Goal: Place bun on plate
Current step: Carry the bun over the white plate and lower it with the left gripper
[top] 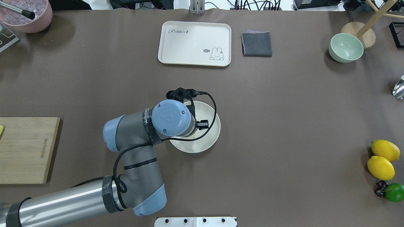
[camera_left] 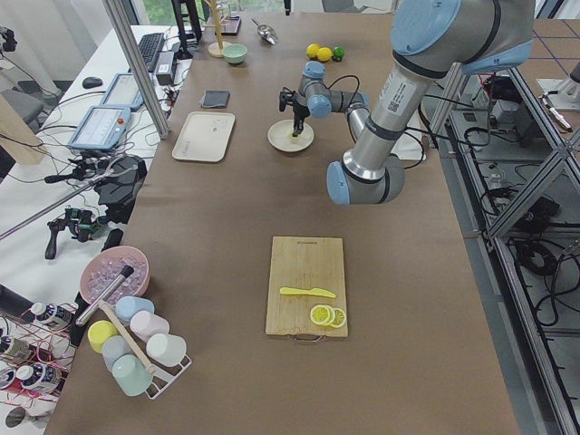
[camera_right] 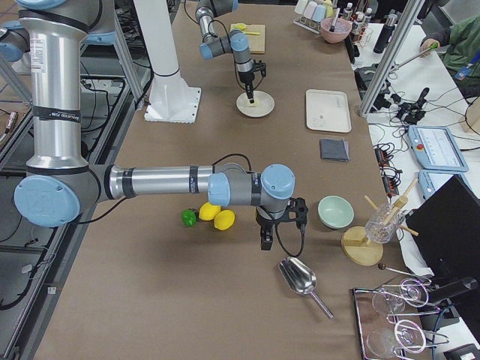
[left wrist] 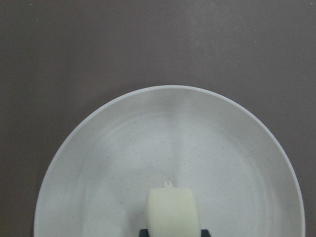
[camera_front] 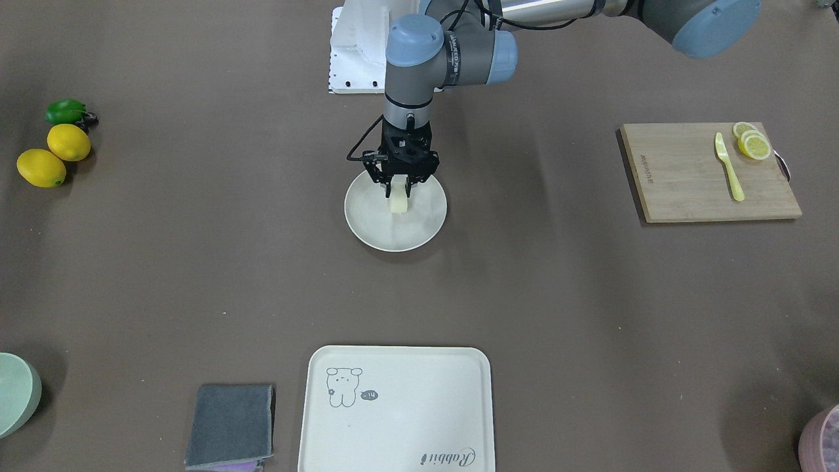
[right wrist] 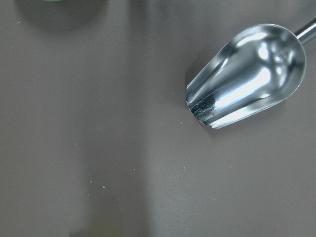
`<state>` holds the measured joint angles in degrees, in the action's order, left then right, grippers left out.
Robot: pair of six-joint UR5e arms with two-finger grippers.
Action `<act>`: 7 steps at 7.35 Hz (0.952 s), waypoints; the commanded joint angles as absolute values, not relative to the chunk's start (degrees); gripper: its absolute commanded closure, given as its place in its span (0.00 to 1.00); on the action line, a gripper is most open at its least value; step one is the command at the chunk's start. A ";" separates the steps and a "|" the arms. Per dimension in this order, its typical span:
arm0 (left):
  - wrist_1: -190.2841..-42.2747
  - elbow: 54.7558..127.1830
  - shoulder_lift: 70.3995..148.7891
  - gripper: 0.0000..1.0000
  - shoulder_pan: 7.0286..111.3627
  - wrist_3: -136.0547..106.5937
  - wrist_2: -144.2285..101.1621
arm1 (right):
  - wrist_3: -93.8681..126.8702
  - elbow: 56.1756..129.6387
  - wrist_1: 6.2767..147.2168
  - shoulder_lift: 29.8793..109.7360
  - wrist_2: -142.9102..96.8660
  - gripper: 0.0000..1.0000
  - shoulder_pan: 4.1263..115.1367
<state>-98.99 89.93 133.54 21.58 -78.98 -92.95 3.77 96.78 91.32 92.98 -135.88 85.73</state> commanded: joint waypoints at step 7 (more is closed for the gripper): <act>-93.12 96.03 132.90 0.02 25.46 -78.49 -92.28 | 3.87 97.12 91.32 92.37 -136.14 0.00 85.69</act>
